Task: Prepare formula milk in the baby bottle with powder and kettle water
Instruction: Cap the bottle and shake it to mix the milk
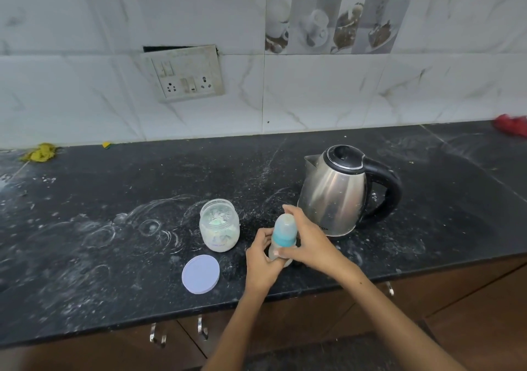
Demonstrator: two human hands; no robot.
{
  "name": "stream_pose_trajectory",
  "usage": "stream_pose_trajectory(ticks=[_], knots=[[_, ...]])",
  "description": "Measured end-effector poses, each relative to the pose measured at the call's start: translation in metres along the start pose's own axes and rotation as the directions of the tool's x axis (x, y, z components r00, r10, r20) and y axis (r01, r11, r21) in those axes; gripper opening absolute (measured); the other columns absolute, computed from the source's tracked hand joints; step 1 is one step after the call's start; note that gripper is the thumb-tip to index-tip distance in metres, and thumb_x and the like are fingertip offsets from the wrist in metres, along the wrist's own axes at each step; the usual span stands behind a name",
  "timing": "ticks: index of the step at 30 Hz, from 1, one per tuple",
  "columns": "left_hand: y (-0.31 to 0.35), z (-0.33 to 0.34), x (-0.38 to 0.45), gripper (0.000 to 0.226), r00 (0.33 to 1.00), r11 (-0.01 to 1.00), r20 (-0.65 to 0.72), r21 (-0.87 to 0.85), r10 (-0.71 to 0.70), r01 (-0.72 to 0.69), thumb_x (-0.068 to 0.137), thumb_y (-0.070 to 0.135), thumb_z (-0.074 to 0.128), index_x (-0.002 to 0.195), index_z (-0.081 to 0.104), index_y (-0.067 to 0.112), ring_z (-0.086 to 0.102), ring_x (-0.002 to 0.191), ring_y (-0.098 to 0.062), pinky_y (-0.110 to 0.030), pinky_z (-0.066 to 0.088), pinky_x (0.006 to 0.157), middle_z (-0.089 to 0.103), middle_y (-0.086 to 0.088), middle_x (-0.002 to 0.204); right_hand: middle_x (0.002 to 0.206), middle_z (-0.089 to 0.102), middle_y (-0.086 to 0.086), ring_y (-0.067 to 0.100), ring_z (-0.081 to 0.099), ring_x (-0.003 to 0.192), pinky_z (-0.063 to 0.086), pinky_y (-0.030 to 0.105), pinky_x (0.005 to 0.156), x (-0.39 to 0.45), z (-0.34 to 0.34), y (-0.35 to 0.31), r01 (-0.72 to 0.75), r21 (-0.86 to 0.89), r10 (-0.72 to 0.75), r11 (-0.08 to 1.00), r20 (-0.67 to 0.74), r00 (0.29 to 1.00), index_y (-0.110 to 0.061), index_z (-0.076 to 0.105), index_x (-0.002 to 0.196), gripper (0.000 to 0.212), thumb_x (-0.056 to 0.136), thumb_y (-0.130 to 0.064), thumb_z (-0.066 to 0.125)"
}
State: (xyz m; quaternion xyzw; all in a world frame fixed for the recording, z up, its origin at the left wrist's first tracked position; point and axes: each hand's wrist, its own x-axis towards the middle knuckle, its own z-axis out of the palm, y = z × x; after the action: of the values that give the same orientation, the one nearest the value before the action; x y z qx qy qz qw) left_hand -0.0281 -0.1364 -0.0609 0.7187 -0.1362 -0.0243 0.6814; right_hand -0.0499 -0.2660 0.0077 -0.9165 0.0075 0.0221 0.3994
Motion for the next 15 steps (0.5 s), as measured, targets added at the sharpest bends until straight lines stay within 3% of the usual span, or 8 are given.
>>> stream_pose_trajectory(ticks=[3, 6, 8, 15], knots=[[-0.004, 0.0, 0.001, 0.044, 1.0, 1.0, 0.006, 0.015, 0.011, -0.011, 0.065, 0.031, 0.077, 0.102, 0.058, 0.017, 0.065, 0.1, -0.007, -0.024, 0.05, 0.087, 0.069, 0.006, 0.102, 0.129, 0.054, -0.008, 0.009, 0.054, 0.115, 0.05, 0.034, 0.097, 0.002, -0.005, 0.011, 0.1, 0.051, -0.1, 0.994, -0.01, 0.995, -0.04, 0.044, 0.135, 0.079, 0.072, -0.005, 0.076], [-0.006, -0.001, 0.002, 0.043, 1.0, 0.999, -0.003, 0.036, -0.011, 0.011, 0.066, 0.021, 0.082, 0.102, 0.058, 0.021, 0.064, 0.101, -0.007, -0.026, 0.051, 0.087, 0.069, 0.007, 0.102, 0.106, 0.06, -0.008, 0.011, 0.059, 0.092, 0.054, 0.036, 0.078, 0.009, -0.005, 0.009, 0.026, -0.14, -0.044, 0.99, -0.134, 0.99, -0.037, 0.055, 0.11, 0.055, 0.063, -0.032, 0.083], [-0.005, -0.001, 0.002, 0.042, 1.0, 0.999, -0.008, 0.038, -0.02, 0.02, 0.065, 0.018, 0.08, 0.101, 0.058, 0.022, 0.064, 0.1, -0.005, -0.025, 0.052, 0.087, 0.068, 0.008, 0.103, 0.098, 0.057, -0.005, 0.014, 0.057, 0.084, 0.049, 0.032, 0.07, 0.011, 0.0, 0.007, -0.034, -0.234, -0.008, 0.972, -0.179, 0.984, -0.03, 0.054, 0.104, 0.053, 0.06, -0.045, 0.08], [-0.01, 0.0, 0.006, 0.056, 0.999, 0.998, 0.019, 0.065, -0.026, 0.024, 0.058, 0.019, 0.091, 0.104, 0.059, 0.021, 0.064, 0.099, -0.007, -0.024, 0.052, 0.086, 0.069, 0.007, 0.102, 0.099, 0.065, -0.007, 0.019, 0.063, 0.085, 0.057, 0.036, 0.074, 0.011, -0.007, 0.008, 0.035, -0.001, -0.035, 0.999, -0.146, 0.989, -0.028, 0.055, 0.106, 0.058, 0.056, -0.029, 0.084]])
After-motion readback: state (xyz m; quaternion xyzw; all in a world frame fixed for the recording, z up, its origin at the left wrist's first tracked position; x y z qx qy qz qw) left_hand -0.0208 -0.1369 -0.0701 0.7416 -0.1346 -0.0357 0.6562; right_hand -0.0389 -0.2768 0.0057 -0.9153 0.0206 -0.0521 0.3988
